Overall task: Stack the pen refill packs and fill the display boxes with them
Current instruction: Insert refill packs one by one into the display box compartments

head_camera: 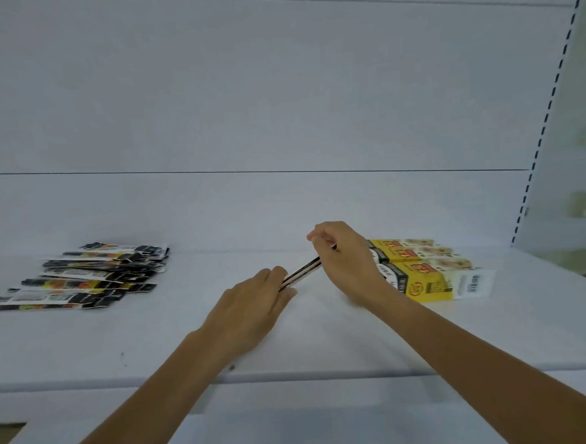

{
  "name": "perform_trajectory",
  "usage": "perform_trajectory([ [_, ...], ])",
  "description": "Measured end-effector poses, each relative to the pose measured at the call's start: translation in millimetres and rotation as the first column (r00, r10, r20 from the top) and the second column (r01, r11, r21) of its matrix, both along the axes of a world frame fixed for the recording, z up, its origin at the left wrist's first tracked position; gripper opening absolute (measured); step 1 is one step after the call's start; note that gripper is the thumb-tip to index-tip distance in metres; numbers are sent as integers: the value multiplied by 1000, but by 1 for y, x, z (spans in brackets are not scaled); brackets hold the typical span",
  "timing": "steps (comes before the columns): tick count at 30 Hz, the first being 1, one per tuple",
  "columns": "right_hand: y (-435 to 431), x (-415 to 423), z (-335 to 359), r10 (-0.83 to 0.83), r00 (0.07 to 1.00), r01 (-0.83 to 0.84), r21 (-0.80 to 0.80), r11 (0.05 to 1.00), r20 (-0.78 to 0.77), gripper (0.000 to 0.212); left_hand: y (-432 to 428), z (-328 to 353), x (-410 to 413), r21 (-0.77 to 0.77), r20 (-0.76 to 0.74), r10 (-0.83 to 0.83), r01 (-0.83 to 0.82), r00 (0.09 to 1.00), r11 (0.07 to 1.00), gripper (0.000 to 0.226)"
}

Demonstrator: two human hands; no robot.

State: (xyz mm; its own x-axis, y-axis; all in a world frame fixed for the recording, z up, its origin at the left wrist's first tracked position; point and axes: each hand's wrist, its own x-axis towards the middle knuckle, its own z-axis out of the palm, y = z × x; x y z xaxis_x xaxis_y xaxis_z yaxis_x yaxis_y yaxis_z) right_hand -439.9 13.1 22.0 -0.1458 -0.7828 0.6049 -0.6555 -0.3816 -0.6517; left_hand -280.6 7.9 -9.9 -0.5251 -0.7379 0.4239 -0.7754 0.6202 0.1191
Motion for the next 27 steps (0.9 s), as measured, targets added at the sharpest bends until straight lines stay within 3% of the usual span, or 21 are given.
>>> perform_trajectory([
  [4,19,-53,12,14,993,-21,-57,998,-113,22,2,2,-26,-25,-27,-19,18,999,1000,30],
  [8,20,-140,3,-184,929,178,-46,983,-321,27,-5,-2,-39,-89,33,3,0,999,996,31],
  [13,33,-214,-34,-278,882,362,169,917,-381,34,-13,-4,-55,-136,59,-7,15,998,991,33],
  [17,36,-216,-46,-283,858,372,139,918,-428,43,-21,-11,-60,-135,94,3,10,996,991,35],
  [25,26,-220,-50,-328,860,398,110,911,-391,30,-29,-16,-55,-162,170,-27,55,985,985,70],
  [27,24,-221,-50,-332,861,397,101,912,-384,31,-30,-16,-57,-155,196,-7,38,981,987,63],
])
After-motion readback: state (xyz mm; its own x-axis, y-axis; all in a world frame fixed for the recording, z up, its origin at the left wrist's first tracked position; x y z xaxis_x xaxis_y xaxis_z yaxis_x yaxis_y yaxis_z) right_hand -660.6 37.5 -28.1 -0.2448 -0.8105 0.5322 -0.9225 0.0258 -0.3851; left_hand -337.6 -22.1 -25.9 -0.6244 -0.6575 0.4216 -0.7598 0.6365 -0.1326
